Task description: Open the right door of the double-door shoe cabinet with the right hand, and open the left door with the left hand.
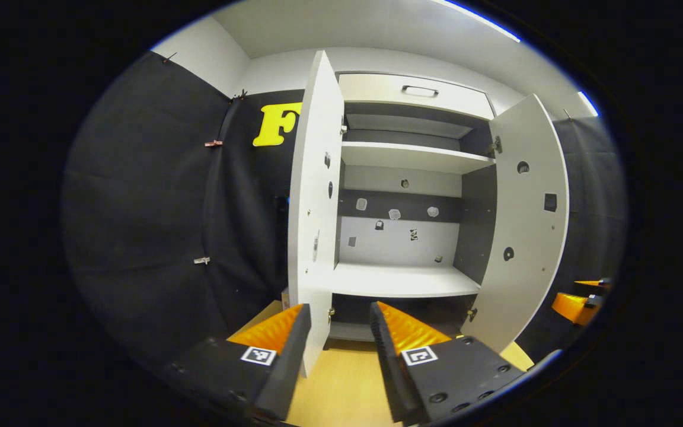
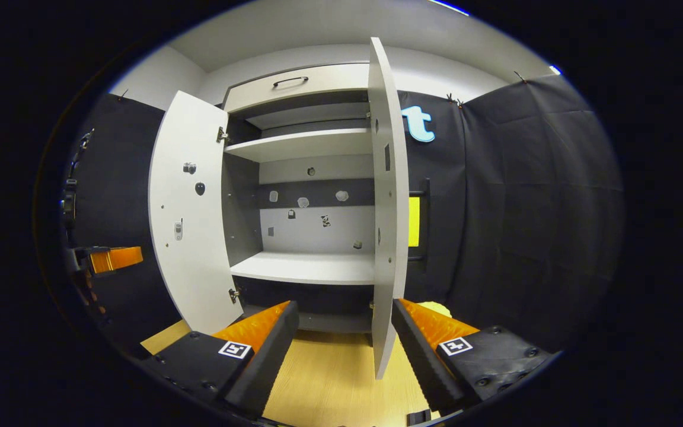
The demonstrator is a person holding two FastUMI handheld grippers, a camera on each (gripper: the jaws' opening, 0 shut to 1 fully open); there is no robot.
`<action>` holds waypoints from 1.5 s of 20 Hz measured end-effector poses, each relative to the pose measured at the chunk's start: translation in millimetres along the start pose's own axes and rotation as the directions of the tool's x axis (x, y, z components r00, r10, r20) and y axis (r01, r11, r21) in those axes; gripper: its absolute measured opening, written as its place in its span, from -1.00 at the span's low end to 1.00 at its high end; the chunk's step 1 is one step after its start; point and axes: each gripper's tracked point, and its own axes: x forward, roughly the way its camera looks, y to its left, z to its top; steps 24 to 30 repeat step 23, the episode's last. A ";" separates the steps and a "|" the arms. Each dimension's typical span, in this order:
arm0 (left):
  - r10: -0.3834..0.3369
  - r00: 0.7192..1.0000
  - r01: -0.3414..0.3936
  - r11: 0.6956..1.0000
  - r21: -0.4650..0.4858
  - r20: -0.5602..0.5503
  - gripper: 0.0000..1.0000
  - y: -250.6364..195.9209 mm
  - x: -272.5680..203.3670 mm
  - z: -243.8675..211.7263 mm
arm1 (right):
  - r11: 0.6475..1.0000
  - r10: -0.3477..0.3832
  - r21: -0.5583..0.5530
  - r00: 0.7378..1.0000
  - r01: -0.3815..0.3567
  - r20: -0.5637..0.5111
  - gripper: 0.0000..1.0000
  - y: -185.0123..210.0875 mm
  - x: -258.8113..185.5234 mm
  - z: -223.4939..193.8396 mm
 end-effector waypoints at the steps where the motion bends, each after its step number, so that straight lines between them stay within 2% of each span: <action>1: 0.008 1.000 -0.008 1.000 -0.004 -0.002 0.32 -4.0 -4.8 -2.2 | 1.000 0.014 0.002 1.000 -0.014 -0.001 0.97 -0.7 -2.2 0.4; 2: 0.022 1.000 -0.022 1.000 -0.008 -0.001 0.56 -5.9 -13.8 -2.9 | 1.000 0.025 0.003 1.000 -0.025 0.000 0.97 -3.5 -2.6 1.9; 4: 0.041 0.999 -0.041 0.999 0.007 0.015 0.88 -9.2 -23.9 -1.1 | 0.999 0.037 0.006 0.999 -0.037 0.005 0.97 -5.4 -7.5 2.1; 5: 0.057 0.998 -0.057 0.998 0.025 0.010 0.90 -7.0 -26.8 -3.8 | 0.999 0.038 0.007 0.999 -0.038 0.009 0.97 -6.1 -10.3 1.6; 8: 0.067 0.997 -0.068 0.996 0.054 0.023 0.92 -6.2 -32.3 -2.6 | 1.000 0.017 0.015 1.000 -0.017 0.008 0.97 -8.3 -15.1 -6.0; 12: -0.001 1.000 0.000 0.999 0.053 0.018 0.92 -14.8 -30.5 -6.1 | 0.999 -0.017 0.027 1.000 0.018 -0.020 0.97 -6.0 -19.7 -23.0; 17: -0.048 0.999 0.045 0.996 0.081 0.024 0.92 -13.4 -28.4 2.5 | 0.999 -0.030 0.019 1.000 0.030 -0.002 0.97 7.8 -13.5 -16.3; 23: -0.044 0.999 0.041 0.996 0.083 0.030 0.92 1.9 -30.2 3.1 | 1.000 -0.001 0.011 1.000 0.001 0.025 0.97 38.6 7.4 -3.0; 30: -0.044 0.999 0.041 0.996 0.083 0.030 0.92 1.9 -30.2 3.1 | 1.000 -0.001 0.011 1.000 0.001 0.025 0.97 38.6 7.4 -3.0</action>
